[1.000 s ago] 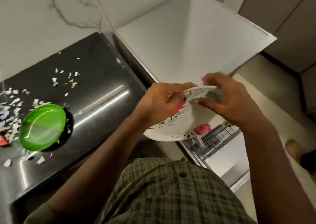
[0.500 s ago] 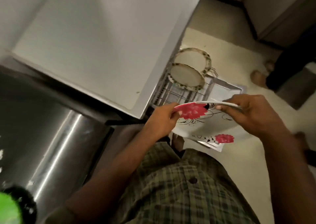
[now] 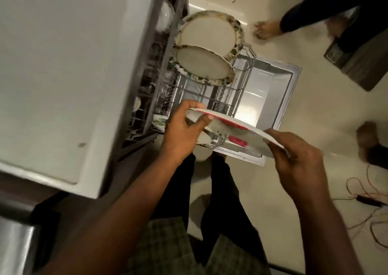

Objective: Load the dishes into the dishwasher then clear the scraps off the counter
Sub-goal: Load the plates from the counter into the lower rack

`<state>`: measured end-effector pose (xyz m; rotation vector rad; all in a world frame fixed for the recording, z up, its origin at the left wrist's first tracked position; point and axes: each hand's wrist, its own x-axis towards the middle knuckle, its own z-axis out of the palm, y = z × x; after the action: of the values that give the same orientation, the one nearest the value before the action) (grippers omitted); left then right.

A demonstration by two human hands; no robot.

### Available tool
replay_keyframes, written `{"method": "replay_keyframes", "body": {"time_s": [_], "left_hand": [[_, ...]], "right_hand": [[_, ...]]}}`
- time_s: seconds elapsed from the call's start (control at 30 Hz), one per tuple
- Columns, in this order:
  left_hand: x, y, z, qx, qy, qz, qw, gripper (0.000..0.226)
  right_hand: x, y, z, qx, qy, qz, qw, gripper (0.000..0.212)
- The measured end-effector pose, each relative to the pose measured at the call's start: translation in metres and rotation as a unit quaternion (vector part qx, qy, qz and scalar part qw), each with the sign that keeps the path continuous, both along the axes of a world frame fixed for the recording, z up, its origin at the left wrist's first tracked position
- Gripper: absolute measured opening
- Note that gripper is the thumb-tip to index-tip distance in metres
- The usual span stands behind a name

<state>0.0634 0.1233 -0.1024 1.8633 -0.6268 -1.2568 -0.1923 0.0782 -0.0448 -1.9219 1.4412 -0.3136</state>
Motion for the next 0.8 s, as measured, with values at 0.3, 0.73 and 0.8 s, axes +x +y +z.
{"method": "replay_keyframes", "body": {"time_s": [0.3, 0.73, 0.8], "left_hand": [[0.024, -0.093, -0.093, -0.163, -0.098, 0.084, 0.978, 0.029], [0.064, -0.149, -0.196, -0.15, -0.204, 0.059, 0.966, 0.037], [0.065, -0.149, -0.206, -0.122, -0.197, 0.06, 0.971, 0.039]], "right_hand": [[0.035, -0.086, -0.132, 0.005, -0.081, -0.043, 0.996, 0.032], [0.073, -0.152, -0.255, 0.027, -0.115, -0.058, 0.991, 0.034], [0.075, -0.152, -0.264, 0.039, -0.109, -0.062, 0.991, 0.033]]}}
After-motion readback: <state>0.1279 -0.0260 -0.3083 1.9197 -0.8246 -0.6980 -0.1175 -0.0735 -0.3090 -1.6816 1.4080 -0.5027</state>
